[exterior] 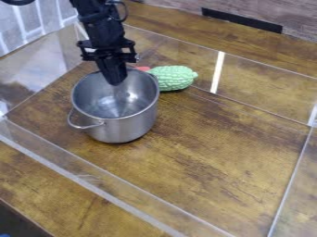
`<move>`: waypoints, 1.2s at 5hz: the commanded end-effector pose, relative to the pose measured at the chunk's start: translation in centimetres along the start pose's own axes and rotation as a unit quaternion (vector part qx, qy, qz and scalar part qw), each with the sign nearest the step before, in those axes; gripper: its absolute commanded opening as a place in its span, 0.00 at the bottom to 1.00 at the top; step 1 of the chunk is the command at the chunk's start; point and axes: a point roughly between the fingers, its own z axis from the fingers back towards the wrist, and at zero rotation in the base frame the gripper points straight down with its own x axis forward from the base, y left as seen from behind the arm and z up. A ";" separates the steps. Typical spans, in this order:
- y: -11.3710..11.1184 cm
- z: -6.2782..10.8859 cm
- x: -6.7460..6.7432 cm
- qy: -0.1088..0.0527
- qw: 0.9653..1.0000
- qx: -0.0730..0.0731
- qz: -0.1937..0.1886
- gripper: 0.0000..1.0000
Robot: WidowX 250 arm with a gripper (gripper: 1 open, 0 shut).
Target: Move the pink spoon to the right
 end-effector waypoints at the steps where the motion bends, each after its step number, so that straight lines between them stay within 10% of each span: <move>1: -1.1 1.6 1.2 -0.023 0.999 0.005 -0.030 0.00; 3: -0.5 1.1 0.7 -0.017 1.000 0.002 -0.021 0.00; 6: -6.3 6.9 -1.5 -0.090 0.992 0.006 -0.090 0.00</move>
